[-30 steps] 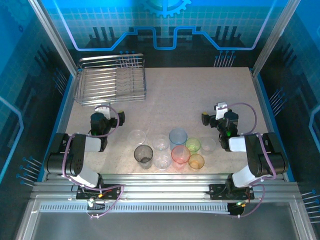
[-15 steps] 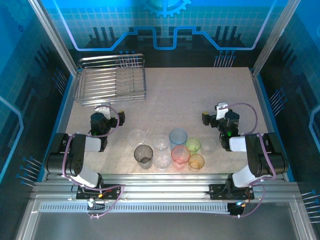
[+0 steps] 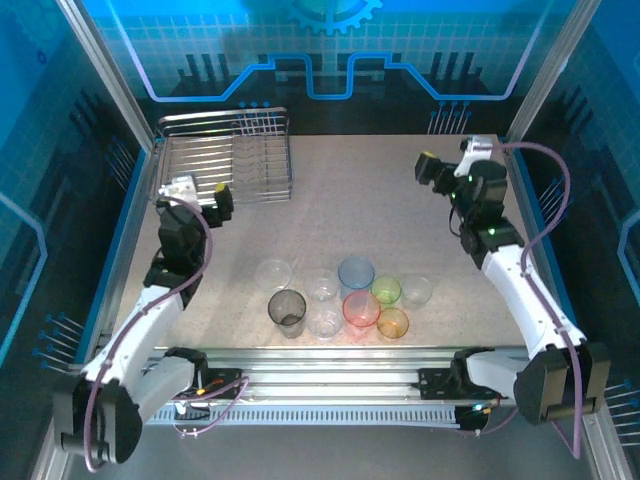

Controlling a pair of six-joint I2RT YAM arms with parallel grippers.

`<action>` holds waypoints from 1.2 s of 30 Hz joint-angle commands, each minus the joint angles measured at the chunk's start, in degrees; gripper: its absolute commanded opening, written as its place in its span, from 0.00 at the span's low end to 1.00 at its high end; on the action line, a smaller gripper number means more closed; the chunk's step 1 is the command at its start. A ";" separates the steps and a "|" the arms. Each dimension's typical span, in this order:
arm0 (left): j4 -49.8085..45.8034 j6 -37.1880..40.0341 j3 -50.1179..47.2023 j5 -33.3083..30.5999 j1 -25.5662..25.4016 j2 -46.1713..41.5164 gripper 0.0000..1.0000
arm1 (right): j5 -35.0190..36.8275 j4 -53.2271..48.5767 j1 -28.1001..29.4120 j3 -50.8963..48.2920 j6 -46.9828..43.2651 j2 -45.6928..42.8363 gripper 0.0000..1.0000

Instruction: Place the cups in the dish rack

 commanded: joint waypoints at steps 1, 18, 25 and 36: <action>-17.33 -2.61 3.67 -4.18 0.04 -4.53 0.99 | -9.07 -19.00 2.59 9.78 8.93 8.27 0.91; -38.79 -24.98 0.61 2.15 0.06 -13.71 0.99 | -17.40 -41.24 19.94 53.42 9.81 50.46 0.82; -38.46 -27.53 -0.69 6.25 0.04 -13.34 0.99 | -16.82 -42.24 23.51 67.53 12.48 63.18 0.78; -38.85 -27.02 0.54 9.08 -0.67 -12.50 0.99 | -17.03 -39.92 24.99 80.61 16.70 76.74 0.60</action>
